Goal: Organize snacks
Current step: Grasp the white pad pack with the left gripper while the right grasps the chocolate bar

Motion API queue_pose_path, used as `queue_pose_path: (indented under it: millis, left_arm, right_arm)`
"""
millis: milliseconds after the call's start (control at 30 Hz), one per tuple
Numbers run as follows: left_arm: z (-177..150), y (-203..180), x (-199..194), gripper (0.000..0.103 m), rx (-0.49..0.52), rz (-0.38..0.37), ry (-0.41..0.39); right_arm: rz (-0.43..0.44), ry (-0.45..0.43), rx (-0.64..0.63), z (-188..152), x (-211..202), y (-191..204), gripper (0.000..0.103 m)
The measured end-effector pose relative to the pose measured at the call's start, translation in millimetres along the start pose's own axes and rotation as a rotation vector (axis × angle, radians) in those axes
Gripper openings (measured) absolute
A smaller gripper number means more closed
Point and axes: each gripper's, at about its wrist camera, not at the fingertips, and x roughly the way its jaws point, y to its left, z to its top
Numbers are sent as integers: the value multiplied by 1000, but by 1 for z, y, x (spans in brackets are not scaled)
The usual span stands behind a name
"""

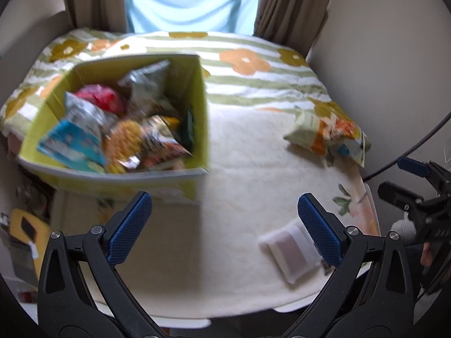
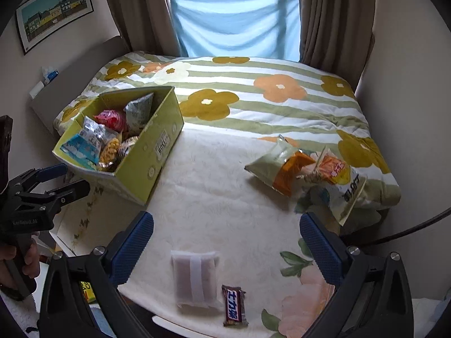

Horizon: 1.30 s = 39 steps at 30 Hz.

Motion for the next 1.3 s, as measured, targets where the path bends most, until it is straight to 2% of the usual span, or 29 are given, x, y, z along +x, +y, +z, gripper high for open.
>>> queue_pose_path:
  millis: [233,600,667,767,867,967,1100,1233,1300]
  left_arm:
    - [-40,-51,42,103,-71,-14,126]
    - [-75,-93,107,103,-81,3,301]
    - [-81,-96,117,102,-86,17,317]
    - [-88,-97,129,99,-93,35,338]
    - [-93,-99,138,97,-88,45,352]
    - [-97,-101,146,87,-86,57,362]
    - [-98,-108,144,73,-50,69,331]
    - [-100,-110,142,69,-43,69,325]
    - [-100,-109,141,68,-38,64,325]
  right_arm:
    - [26,115,19,-57,22,-31,103]
    - [31,226,-38,-115,59,-34,102]
    - [46,243,-40,-122,66,-32,97]
    - [53,263,-51,-131,74,-30,95]
    - [34,267,-72,-137,79,-26,87]
    - [28,267,-74,-141,83,-23,85]
    - [22,269,-90,-143,86,-22,84]
    - [20,273,-99,-143,87,-18,75]
    - [16,273,-102,-142,88,-17,75]
